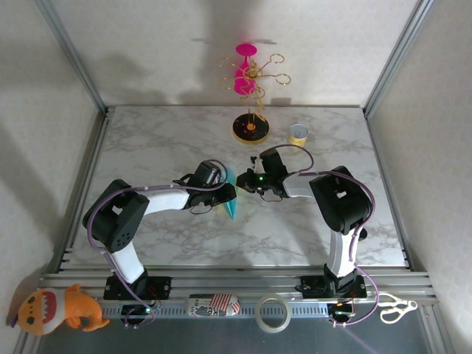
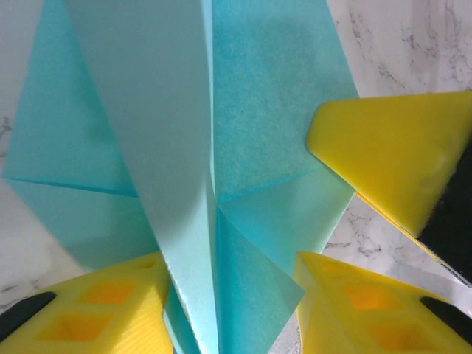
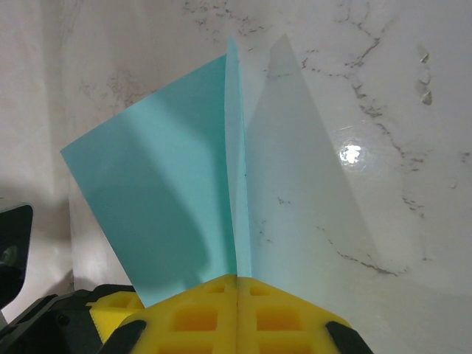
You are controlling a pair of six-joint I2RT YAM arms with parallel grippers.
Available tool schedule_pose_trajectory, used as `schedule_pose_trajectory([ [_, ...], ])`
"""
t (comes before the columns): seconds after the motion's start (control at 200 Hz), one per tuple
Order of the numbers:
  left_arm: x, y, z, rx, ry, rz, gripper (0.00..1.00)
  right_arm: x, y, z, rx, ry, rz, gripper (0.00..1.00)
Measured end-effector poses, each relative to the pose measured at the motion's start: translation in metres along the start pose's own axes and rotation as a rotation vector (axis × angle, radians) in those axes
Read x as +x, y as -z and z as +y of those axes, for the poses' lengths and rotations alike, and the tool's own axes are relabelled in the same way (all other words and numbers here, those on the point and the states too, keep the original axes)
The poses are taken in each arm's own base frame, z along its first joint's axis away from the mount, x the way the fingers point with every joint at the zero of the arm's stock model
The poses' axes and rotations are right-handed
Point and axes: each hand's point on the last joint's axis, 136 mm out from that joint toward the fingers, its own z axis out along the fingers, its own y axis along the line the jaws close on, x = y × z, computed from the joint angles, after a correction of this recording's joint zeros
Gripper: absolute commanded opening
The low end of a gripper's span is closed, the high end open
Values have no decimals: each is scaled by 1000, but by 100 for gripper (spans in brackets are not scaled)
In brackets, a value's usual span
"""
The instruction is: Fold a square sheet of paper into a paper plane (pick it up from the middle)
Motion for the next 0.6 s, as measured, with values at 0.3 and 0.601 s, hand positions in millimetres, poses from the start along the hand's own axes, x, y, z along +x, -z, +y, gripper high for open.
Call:
schedule_pose_trajectory([
  [0.3, -6, 1, 5, -44, 20, -26, 25, 0, 0, 0, 3, -1, 3, 2],
  [0.601, 0, -4, 5, -63, 15, -3, 26, 2, 0, -1, 9, -5, 8, 2],
])
